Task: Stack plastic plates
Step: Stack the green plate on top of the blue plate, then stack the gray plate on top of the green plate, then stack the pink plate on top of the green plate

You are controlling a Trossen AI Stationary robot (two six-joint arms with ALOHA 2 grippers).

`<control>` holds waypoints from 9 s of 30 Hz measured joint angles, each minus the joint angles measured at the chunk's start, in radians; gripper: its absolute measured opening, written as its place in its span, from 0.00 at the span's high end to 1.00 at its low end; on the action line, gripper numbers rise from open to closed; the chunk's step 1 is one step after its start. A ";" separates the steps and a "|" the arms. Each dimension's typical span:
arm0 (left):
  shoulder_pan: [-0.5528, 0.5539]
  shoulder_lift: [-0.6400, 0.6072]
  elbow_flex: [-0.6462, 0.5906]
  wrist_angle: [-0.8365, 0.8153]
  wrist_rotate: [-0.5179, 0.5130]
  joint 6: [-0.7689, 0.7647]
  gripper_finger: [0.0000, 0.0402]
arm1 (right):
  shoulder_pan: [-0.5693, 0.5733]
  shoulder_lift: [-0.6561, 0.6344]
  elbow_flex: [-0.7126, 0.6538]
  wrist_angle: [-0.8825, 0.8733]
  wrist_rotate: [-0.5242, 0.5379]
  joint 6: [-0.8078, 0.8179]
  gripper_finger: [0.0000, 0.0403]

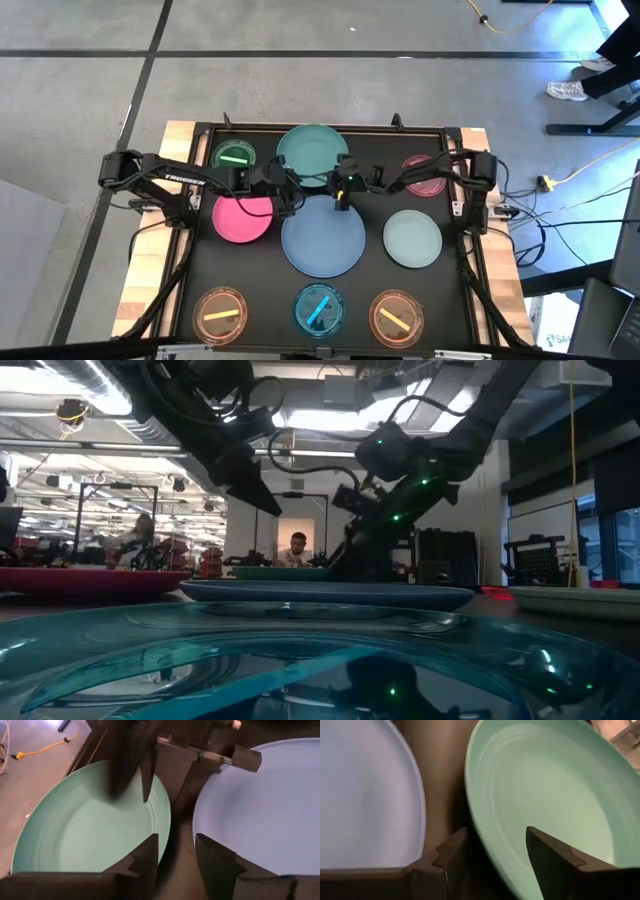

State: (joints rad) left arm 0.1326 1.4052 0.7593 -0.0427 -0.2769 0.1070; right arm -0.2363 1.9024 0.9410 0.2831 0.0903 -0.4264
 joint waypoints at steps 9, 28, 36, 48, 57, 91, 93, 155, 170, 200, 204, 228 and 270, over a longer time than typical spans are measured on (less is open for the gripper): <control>-0.002 0.000 0.000 0.012 0.002 -0.001 0.69 | -0.001 0.015 0.014 -0.016 0.047 -0.009 0.67; -0.054 -0.127 0.001 -0.020 -0.028 -0.021 0.69 | 0.151 -0.159 0.013 -0.175 0.128 -0.048 0.98; -0.121 -0.227 0.001 -0.043 -0.058 -0.072 0.69 | 0.367 -0.254 0.014 -0.293 0.124 0.054 0.99; -0.160 -0.243 0.001 -0.019 -0.106 -0.077 0.69 | 0.575 -0.168 0.014 -0.284 0.048 0.169 0.98; -0.159 -0.244 0.000 -0.014 -0.106 -0.080 0.69 | 0.584 -0.096 0.014 -0.279 -0.016 0.293 0.96; -0.159 -0.244 0.000 -0.017 -0.070 -0.127 0.69 | 0.701 -0.404 -0.151 -0.991 -0.038 1.018 0.56; -0.159 -0.244 0.000 -0.017 -0.070 -0.127 0.69 | 0.701 -0.403 -0.171 -0.990 -0.038 1.034 0.56; -0.160 -0.244 0.000 -0.047 -0.071 -0.151 0.69 | 0.701 -0.394 0.051 -1.036 0.097 0.838 0.63; -0.208 -0.487 -0.034 0.019 -0.078 -0.045 0.69 | 0.525 -0.281 0.127 -0.281 0.196 0.328 0.55; -0.037 -0.837 -0.325 0.325 -0.167 -0.026 0.69 | 0.355 0.614 1.194 -0.516 -0.039 0.192 0.55; -0.037 -0.837 -0.325 0.318 -0.163 -0.027 0.69 | 0.352 0.668 1.251 -0.604 -0.039 0.217 0.55; -0.037 -0.837 -0.325 0.321 -0.155 -0.028 0.69 | 0.321 0.687 1.239 -0.669 -0.055 0.187 0.55; -0.038 -0.838 -0.325 0.313 -0.069 -0.046 0.69 | 0.489 0.327 1.239 -1.236 0.164 0.082 1.00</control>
State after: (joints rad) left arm 0.0948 0.5671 0.4343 0.2703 -0.3462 0.0612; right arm 0.2525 2.2295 2.1803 -0.9532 0.2544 -0.3441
